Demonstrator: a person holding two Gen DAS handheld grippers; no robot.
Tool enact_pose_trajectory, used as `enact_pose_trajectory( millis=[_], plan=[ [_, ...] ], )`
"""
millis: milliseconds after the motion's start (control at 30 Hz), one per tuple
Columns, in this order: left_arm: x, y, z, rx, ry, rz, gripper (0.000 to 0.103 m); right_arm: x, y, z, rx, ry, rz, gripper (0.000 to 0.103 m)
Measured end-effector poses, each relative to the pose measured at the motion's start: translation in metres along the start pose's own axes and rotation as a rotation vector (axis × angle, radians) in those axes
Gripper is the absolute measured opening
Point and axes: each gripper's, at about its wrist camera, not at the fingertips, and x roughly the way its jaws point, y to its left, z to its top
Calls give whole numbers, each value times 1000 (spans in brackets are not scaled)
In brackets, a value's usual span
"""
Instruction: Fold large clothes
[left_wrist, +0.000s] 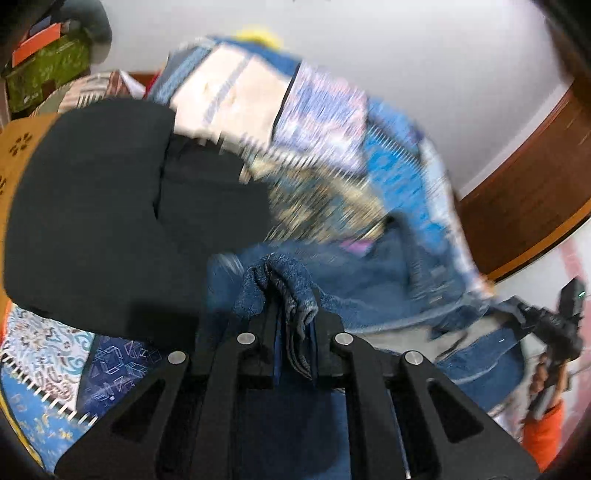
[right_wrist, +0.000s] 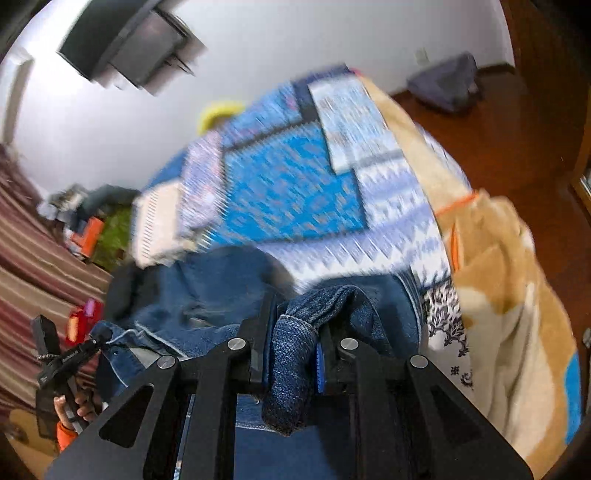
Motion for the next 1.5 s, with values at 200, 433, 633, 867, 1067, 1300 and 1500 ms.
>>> enact_pose_trajectory(
  millis=[200,433,633,867,1067,1300,1500],
  plan=[
    [7,-10,-8,89,21,72,25,14,-5,-7,-64,85,-76,21],
    [-40,-39,-10,229,-68,162,50,-37,13,-11,-181,13,-128,43],
    [-60,-61,-36,312,-64,122,57,-70,36,-33,-281,-29,-104,50],
    [-17,-77,-83,454,86,183,57,-23,60,-85,-414,183,-36,51],
    [13,-69,-71,413,77,222,58,34,73,-99,-445,295,-82,51],
    [24,-57,4,271,51,206,57,68,83,-34,-356,280,-87,49],
    [-11,-52,48,183,-158,284,57,30,84,28,-218,-24,-147,51]
  ],
)
